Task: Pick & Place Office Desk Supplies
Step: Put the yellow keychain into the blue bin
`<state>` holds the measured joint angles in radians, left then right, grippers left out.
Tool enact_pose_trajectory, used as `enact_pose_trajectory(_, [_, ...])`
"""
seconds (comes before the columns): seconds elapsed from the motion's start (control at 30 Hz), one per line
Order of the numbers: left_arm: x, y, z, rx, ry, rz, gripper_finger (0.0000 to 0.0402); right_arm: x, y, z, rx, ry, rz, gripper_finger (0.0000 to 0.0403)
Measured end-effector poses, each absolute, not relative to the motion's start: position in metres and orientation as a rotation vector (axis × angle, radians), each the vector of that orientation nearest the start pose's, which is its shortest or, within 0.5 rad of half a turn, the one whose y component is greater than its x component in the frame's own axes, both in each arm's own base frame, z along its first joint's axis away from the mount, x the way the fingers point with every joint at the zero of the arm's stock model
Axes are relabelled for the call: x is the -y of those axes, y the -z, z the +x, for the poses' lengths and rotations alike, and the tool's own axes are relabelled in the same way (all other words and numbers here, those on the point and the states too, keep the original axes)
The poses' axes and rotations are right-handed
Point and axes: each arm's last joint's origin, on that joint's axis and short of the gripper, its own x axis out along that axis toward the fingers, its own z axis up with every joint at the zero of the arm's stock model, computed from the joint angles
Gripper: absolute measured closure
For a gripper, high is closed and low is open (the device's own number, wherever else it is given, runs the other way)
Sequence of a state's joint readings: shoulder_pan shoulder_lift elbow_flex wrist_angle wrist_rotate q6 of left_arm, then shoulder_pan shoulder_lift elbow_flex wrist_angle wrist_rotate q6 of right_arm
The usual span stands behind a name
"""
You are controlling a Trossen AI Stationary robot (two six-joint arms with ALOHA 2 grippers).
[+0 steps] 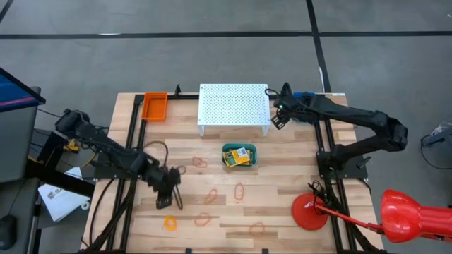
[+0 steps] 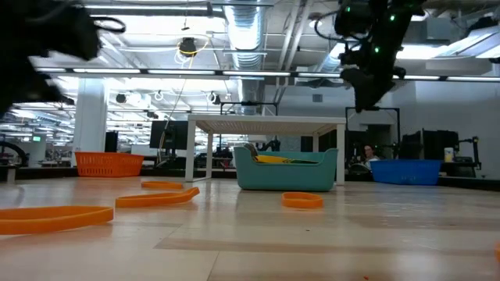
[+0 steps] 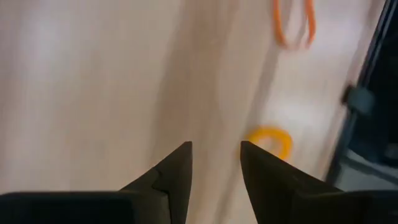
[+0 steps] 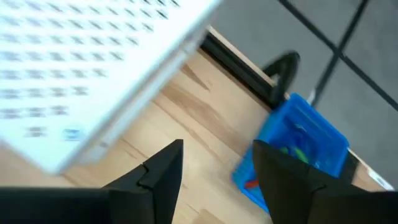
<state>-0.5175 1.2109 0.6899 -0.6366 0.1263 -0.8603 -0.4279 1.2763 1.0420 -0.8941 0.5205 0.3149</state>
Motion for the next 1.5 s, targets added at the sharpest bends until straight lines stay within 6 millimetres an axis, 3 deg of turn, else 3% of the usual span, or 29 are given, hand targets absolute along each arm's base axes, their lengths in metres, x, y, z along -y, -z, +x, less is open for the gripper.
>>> enact_pose_trajectory(0.3, [0.157, -0.190, 0.155, -1.395, -0.001, -0.781, 0.0275, 0.091, -0.278, 0.217, -0.974, 0.945, 0.182, 0.0220])
enact_pose_trajectory(0.47, [0.171, -0.191, 0.141, -1.374, -0.085, -0.872, 0.0276, 0.084, -0.279, 0.222, -0.942, 0.917, 0.174, 0.0220])
enact_pose_trajectory(0.63, [0.178, -0.186, 0.142, -1.302, -0.136, -0.886, 0.0276, 0.079, -0.280, 0.226, -0.926, 0.893, 0.164, 0.0220])
enact_pose_trajectory(0.9, [0.191, -0.153, 0.156, -1.409, -0.185, -0.863, 0.0276, 0.075, -0.279, 0.227, -0.927, 0.883, 0.160, 0.0220])
enact_pose_trajectory(1.23, [0.183, -0.135, 0.172, -1.323, -0.300, -0.817, 0.0276, 0.075, -0.279, 0.227, -0.926, 0.884, 0.164, 0.0220])
enact_pose_trajectory(1.5, [0.177, -0.123, 0.183, -1.353, -0.362, -0.819, 0.0285, 0.071, -0.279, 0.228, -0.928, 0.860, 0.158, 0.0220])
